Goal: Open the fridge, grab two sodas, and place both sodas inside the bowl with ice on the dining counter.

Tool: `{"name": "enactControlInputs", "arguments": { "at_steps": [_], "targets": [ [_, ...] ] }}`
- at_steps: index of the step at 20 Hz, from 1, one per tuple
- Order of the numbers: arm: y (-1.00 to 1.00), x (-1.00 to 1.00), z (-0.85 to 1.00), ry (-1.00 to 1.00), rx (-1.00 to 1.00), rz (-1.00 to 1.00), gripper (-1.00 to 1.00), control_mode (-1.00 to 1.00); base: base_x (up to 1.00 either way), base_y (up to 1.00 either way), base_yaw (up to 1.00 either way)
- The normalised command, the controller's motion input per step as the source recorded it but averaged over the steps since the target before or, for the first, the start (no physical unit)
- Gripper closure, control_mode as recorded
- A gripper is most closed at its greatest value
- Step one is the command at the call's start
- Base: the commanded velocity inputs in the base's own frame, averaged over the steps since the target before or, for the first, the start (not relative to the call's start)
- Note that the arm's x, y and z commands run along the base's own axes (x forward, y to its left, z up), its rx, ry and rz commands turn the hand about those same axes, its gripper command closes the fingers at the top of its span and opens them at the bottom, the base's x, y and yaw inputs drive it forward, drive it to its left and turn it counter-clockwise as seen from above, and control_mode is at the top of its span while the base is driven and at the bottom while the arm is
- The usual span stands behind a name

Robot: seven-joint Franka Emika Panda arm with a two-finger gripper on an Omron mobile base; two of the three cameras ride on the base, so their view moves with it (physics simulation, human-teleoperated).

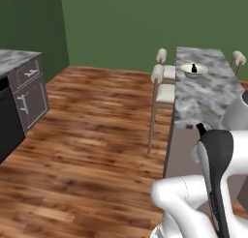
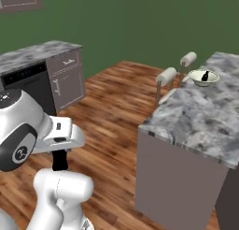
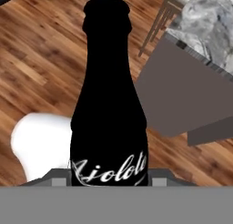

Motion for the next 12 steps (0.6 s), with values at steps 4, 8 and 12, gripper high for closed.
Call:
{"name": "enactControlInputs", "arguments": {
  "at_steps": [4,8,12],
  "targets": [
    [0.00,0.00,0.00,0.00,0.00,0.00,1.00,1.00,1.00,0.93,-0.05],
    [0.00,0.00,0.00,0.00,0.00,0.00,1.00,1.00,1.00,0.93,-0.05],
    [0.00,0.00,0.00,0.00,0.00,0.00,1.00,1.00,0.79,1.00,-0.06]
  ]
}}
